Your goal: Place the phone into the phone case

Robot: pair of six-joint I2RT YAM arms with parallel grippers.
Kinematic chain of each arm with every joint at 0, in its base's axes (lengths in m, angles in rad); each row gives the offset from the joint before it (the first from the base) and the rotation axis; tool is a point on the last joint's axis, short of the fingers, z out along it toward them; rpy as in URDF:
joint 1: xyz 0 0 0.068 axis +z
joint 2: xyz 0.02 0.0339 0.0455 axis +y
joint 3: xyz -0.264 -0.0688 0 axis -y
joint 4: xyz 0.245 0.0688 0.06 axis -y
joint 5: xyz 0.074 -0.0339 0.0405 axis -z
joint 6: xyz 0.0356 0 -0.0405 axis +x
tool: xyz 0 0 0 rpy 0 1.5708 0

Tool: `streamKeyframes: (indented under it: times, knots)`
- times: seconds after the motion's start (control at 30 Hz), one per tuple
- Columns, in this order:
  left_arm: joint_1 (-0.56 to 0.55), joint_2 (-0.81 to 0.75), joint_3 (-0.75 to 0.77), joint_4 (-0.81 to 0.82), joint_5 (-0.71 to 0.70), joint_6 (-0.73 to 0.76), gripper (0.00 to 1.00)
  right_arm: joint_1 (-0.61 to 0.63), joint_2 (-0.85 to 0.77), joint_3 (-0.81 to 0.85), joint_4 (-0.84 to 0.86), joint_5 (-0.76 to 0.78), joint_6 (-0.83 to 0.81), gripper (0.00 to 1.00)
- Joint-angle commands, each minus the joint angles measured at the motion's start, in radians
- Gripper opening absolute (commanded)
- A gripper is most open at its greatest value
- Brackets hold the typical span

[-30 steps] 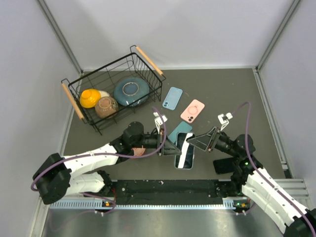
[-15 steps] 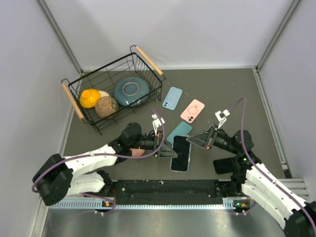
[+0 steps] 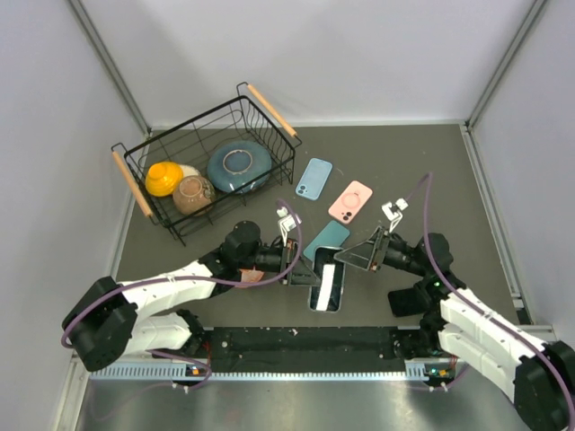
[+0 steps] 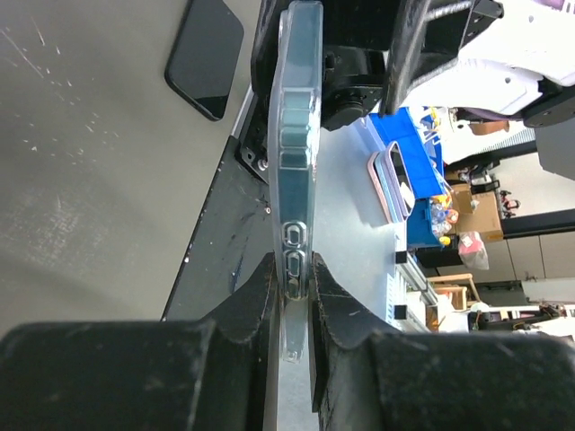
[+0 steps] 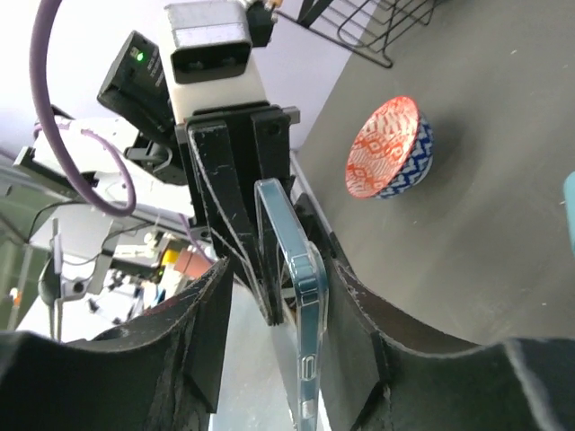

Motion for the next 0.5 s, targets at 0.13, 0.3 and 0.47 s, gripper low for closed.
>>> streamKeyframes:
  times: [0.13, 0.3, 0.47]
  knots:
    - [0.022, -0.017, 0.011, 0.186, -0.045, -0.111, 0.0, 0.043, 0.054, -0.126, 0.288, -0.101, 0.087, 0.48]
    - [0.024, -0.014, 0.017, 0.143, -0.074, -0.097, 0.0, 0.046, -0.001, -0.158, 0.241, -0.056, 0.058, 0.1]
    - [0.027, -0.01, 0.011, 0.12, -0.081, -0.08, 0.0, 0.044, -0.096, -0.132, 0.094, -0.013, -0.001, 0.0]
